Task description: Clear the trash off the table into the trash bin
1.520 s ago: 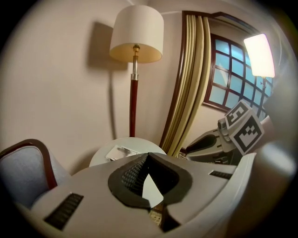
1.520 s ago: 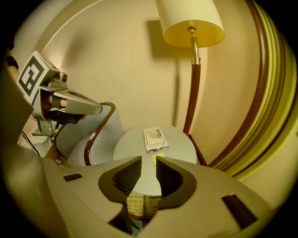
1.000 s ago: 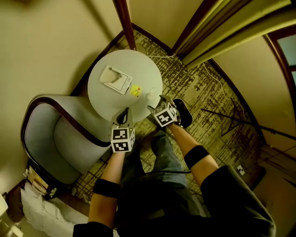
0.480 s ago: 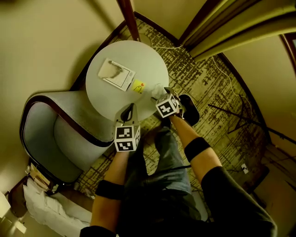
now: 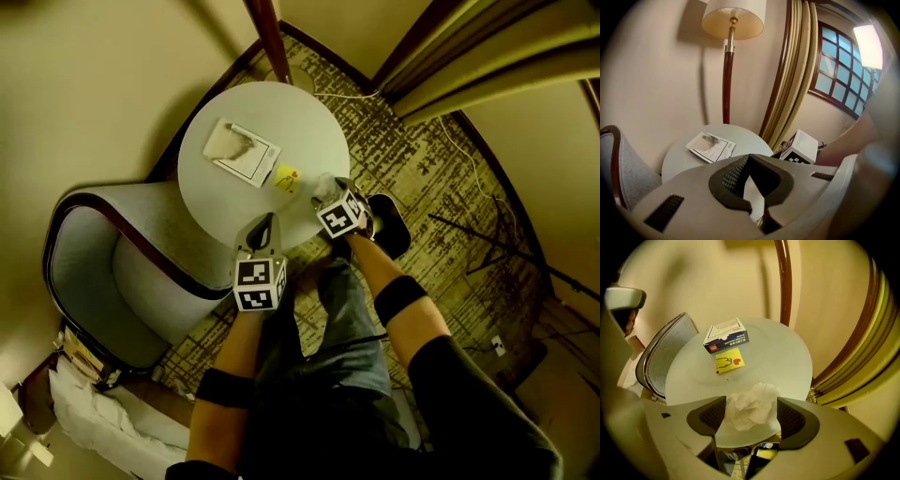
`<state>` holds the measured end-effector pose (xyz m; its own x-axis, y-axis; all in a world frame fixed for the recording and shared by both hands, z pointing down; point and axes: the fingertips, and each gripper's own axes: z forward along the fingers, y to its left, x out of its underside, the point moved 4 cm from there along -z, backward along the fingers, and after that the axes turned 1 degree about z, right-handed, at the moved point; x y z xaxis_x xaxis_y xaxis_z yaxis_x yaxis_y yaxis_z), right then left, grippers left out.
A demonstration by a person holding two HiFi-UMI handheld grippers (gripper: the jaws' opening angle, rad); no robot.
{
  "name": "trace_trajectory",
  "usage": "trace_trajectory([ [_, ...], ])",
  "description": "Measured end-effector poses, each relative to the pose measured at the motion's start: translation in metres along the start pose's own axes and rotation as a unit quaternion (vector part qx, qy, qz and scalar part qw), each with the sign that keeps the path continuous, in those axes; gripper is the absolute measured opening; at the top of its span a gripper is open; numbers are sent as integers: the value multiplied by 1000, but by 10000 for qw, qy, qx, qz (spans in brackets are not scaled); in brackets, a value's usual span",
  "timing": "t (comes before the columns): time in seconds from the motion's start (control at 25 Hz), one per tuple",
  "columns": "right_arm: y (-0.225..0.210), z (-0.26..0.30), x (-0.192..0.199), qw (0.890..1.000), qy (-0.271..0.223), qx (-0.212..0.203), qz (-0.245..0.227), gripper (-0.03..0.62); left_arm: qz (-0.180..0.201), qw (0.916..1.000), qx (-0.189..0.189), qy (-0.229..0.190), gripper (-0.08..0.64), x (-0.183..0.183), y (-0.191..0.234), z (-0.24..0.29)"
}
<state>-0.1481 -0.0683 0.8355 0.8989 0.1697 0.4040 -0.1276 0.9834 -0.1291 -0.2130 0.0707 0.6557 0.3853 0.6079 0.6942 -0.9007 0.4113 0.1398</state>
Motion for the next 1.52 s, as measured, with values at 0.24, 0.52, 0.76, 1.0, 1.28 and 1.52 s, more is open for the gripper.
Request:
trace_trajectory([
  [0.24,-4,-3,-4,9997,-23,119,-203,188,-30,10000,-29,22,0,3,4,3],
  [0.52,1,-17,-16,9994,-189,143,-238,103,-32,10000,1,38,0,0,3,-2],
  [0.76,9,-57,-41,9984,-431,157,-321,97,-33,10000,-3,-80,0,-10,6,-18],
  [1.0,35,-126,-68,9951,-864,195,-431,97,57,9996,43,-285,0,-27,9,-53],
  [1.28,77,-212,-93,9880,-1474,178,-438,97,24,9985,23,-543,0,-42,16,-107],
  [1.52,115,-274,-115,9776,-2072,104,-357,95,99,9972,39,-738,0,-49,29,-147],
])
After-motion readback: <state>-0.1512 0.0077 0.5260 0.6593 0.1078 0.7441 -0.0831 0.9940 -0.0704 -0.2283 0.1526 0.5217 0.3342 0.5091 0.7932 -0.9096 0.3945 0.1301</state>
